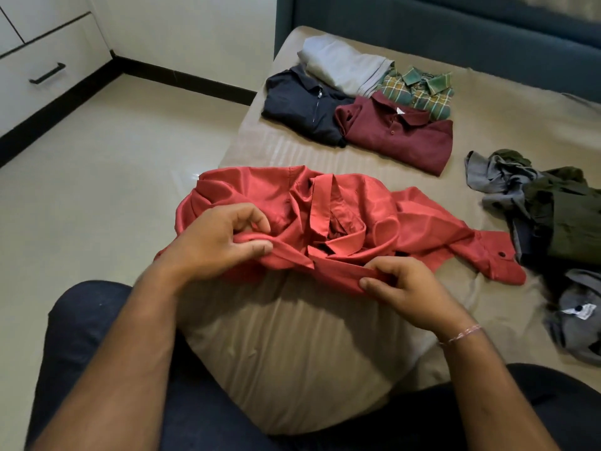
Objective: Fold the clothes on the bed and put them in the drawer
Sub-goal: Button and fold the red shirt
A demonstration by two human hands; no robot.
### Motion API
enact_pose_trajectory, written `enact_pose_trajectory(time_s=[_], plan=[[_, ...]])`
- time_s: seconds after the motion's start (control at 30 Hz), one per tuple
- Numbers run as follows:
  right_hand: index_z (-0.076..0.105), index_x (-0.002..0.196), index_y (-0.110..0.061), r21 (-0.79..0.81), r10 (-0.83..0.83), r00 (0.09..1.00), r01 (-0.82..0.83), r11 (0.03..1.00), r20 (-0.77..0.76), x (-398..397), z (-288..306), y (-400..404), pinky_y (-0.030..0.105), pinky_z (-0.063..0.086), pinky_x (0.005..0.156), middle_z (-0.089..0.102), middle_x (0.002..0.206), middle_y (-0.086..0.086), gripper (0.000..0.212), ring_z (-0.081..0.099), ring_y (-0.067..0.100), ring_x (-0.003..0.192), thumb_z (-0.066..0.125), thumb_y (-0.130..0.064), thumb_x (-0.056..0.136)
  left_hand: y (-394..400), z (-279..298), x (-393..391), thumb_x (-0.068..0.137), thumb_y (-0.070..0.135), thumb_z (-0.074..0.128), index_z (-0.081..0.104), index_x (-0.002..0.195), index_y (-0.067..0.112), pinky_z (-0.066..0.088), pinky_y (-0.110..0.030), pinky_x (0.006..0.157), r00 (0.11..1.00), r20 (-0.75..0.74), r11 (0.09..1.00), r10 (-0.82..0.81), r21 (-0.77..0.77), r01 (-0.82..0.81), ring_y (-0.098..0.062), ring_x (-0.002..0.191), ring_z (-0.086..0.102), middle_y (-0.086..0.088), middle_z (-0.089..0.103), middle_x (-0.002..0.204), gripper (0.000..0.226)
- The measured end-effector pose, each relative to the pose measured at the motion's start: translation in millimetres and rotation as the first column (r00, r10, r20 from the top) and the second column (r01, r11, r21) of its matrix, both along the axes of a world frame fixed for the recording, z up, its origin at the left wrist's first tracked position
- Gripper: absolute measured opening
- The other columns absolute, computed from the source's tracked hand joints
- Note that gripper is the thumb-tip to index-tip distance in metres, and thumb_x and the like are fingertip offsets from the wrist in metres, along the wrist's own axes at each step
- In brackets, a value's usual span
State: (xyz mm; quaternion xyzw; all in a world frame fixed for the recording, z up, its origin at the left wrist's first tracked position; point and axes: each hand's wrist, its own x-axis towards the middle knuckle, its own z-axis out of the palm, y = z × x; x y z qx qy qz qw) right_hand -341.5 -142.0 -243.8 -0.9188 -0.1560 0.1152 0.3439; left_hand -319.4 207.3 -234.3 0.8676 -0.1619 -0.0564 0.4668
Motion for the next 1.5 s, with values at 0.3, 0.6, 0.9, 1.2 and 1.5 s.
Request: enact_pose_trajectory(time_s=[0.3, 0.6, 0.9, 1.2, 1.5], plan=[[0.075, 0.080, -0.010, 0.608, -0.496, 0.853, 0.309, 0.732, 0.163, 105.7, 151.7, -3.7, 0.032, 0.047, 0.072, 0.072, 0.074, 0.000, 0.011, 0.059, 0.011, 0.069, 0.085, -0.014, 0.082, -38.0, 150.6, 121.5, 0.093, 0.028, 0.074, 0.077, 0.085, 0.012, 0.043, -0.026, 0.061, 0.932, 0.342, 0.993, 0.118, -0.051, -0.107, 0.002, 0.058, 0.053, 0.000, 0.069, 0.067, 0.018], [0.071, 0.079, -0.023, 0.443, -0.565, 0.646, 0.364, 0.819, 0.513, 90.1, 142.9, 2.9, 0.030, 0.051, 0.063, 0.070, 0.070, -0.007, 0.013, 0.062, 0.007, 0.063, 0.081, -0.024, 0.087, -86.1, 139.3, 86.2, 0.083, 0.020, 0.081, 0.064, 0.086, 0.023, 0.039, -0.012, 0.059, 0.802, 0.436, 0.912, 0.409, -0.233, -0.339, -0.002, 0.064, 0.058, 0.007, 0.059, 0.067, 0.018], [0.079, 0.091, -0.004, 0.623, -0.425, 0.808, 0.587, 0.517, -0.408, -42.1, -42.0, 48.8, 0.016, 0.049, 0.061, 0.074, 0.079, 0.003, 0.007, 0.060, 0.004, 0.065, 0.072, -0.004, 0.092, -110.6, -49.0, -36.1, 0.090, 0.002, 0.077, 0.080, 0.094, 0.017, 0.055, -0.020, 0.064, 0.809, -0.349, 0.689, 0.474, -0.424, -0.587, -0.008, 0.069, 0.068, -0.004, 0.080, 0.085, 0.016], [0.066, 0.098, 0.003, 0.715, -0.402, 0.786, 0.606, 0.348, -0.471, -36.0, -32.4, 70.1, 0.012, 0.039, 0.047, 0.059, 0.060, -0.007, 0.011, 0.046, -0.001, 0.048, 0.072, 0.000, 0.089, -116.2, -35.6, -37.5, 0.084, -0.004, 0.080, 0.072, 0.078, 0.005, 0.049, -0.018, 0.055, 0.863, -0.403, 0.651, 0.304, -0.574, -0.497, -0.008, 0.055, 0.057, -0.007, 0.066, 0.064, 0.013], [0.078, 0.098, -0.007, 0.737, -0.426, 0.789, 0.591, 0.329, -0.443, -25.8, -36.5, 71.7, 0.014, 0.048, 0.059, 0.072, 0.075, -0.002, 0.021, 0.059, 0.001, 0.062, 0.080, -0.017, 0.080, -128.3, -42.5, -28.0, 0.076, 0.003, 0.085, 0.080, 0.082, 0.020, 0.056, -0.022, 0.068, 0.811, -0.571, 0.422, 0.129, -0.708, -0.566, -0.012, 0.070, 0.065, -0.006, 0.072, 0.079, 0.019]])
